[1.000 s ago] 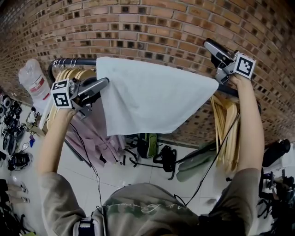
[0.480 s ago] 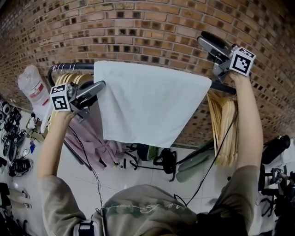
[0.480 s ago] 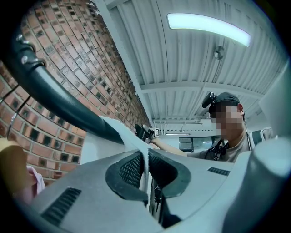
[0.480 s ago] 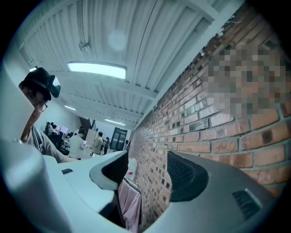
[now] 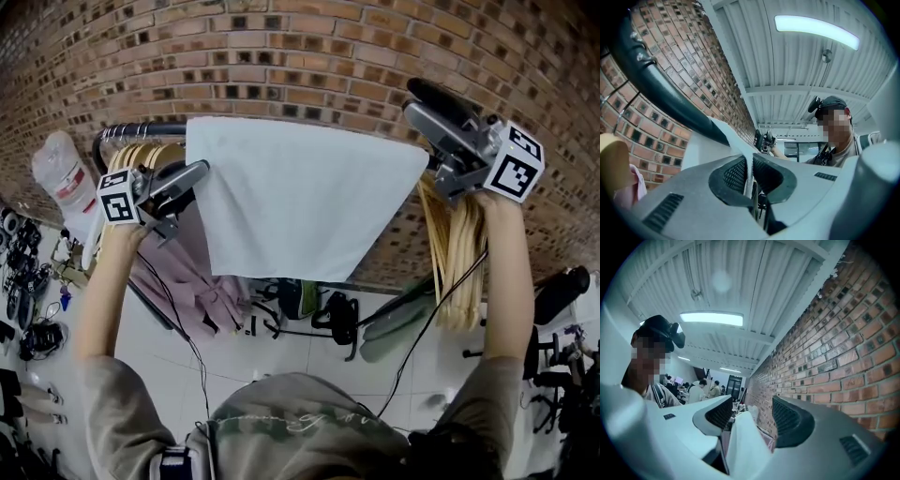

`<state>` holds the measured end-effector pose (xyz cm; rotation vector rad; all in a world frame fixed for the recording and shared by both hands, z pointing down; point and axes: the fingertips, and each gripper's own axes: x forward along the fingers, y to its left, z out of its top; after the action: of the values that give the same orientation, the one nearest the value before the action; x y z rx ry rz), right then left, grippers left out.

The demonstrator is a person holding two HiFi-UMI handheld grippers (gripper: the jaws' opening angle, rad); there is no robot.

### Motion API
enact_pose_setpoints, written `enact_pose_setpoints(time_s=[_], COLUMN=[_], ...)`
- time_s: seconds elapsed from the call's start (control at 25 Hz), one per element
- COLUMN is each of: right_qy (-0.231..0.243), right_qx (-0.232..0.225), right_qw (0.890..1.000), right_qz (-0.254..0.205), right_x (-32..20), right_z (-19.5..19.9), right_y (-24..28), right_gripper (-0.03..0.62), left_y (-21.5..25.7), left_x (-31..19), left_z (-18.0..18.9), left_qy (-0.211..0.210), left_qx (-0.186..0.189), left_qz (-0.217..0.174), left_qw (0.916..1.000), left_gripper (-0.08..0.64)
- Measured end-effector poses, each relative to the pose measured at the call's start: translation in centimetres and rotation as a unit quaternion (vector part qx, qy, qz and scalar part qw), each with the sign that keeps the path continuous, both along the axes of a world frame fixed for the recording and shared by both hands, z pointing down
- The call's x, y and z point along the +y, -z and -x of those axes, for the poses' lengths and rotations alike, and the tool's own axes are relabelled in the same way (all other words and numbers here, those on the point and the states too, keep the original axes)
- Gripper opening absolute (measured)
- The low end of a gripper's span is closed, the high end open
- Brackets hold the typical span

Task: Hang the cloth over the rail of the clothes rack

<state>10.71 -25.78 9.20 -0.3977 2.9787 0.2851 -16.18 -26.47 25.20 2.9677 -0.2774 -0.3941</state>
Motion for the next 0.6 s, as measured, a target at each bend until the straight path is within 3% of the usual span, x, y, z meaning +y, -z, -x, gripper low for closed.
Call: enact_pose_setpoints(time_s=[0.28, 0.44, 0.6], right_qy=[-0.021, -0.019, -0.083], right_qx=[0.037, -0.008, -0.015], right_qw=[0.998, 0.994, 0.988], right_qz=[0.055, 0.104, 0.128], right_x=[3.9, 4.6, 2.7], right_z=[-0.5, -1.9, -4.4], right_y=[-9.1, -12.5, -15.9], right_gripper=[0.278, 0.279, 0.278], left_y=[0.0, -0.1, -0.5], left_x=[-0.2, -0.2, -0.2], left_z=[0.2, 0.5, 0.1], left_qy=[-0.004, -0.006, -0.013], left_qx=[0.001, 0.004, 0.001], left_qz=[0.002, 0.005, 0.013], left_qw=[1.0, 1.0, 0.9998], left_gripper=[0.02, 0.02, 0.02])
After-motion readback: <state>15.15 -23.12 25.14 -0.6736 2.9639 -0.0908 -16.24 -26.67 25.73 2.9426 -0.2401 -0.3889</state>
